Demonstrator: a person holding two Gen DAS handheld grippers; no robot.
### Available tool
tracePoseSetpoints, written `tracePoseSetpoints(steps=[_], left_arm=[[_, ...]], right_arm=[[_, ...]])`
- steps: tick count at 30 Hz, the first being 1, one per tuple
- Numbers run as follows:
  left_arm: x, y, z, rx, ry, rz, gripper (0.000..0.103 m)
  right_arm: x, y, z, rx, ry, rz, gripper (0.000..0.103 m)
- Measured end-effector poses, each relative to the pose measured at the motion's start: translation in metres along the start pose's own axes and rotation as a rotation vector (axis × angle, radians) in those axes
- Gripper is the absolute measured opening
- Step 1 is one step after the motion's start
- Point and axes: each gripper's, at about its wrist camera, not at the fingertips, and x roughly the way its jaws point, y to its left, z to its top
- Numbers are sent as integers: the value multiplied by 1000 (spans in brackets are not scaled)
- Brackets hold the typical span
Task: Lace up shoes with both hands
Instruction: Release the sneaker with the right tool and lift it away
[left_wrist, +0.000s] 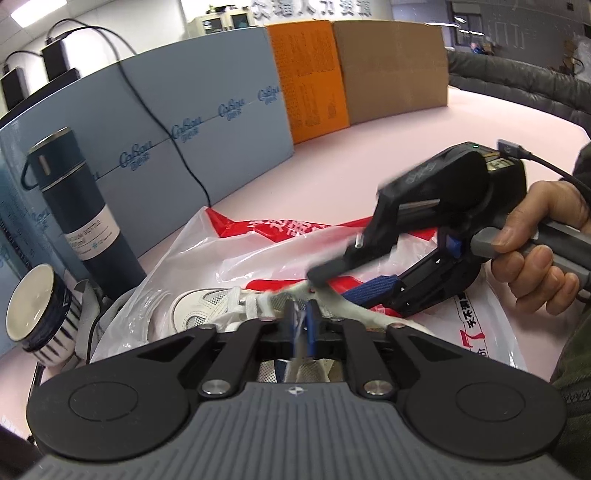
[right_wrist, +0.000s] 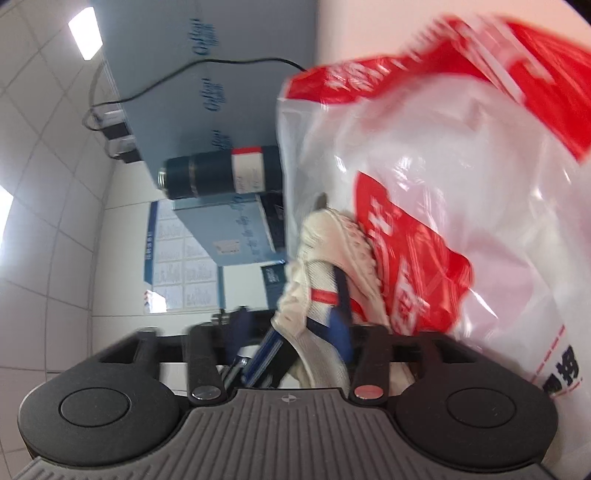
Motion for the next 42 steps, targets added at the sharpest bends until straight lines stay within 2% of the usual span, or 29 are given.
tracePoseSetpoints(steps=[1,2,3,7,10,15,17,25,30,35,42], left_arm=[[-2,1,-1,-12,-7,6,13],[-4,1,-1,-24,-14,13,13],[-7,1,-1,-32,-20,20,13],[-18,-3,-3,-26,-15,34,23],[-23,-4,-8,-36,-1,38,23],[-25,4,-13,-122,-12,23,23],[-24,5,-10,-134,-21,12,14],[-18,10,1,-143,-9,7,15],[-9,12,5,-151,6,-16,2],[2,10,6,-159,9,-25,2],[8,12,1,-225,-13,-5,2]], right_arm=[[-1,6,1,-35,-5,-17,68],[-2,12,1,-71,-10,-36,79],[-4,16,1,-101,-16,-47,80],[-8,17,1,-115,-29,-25,80],[-7,17,0,-124,-29,-19,82],[-4,19,-2,-123,-40,-2,82],[-6,17,-2,-116,-46,-2,82],[-12,14,-2,-99,-61,3,82],[-12,16,-2,-117,-51,19,82],[-6,22,-5,-142,5,106,81],[-2,23,-5,-137,36,87,81]])
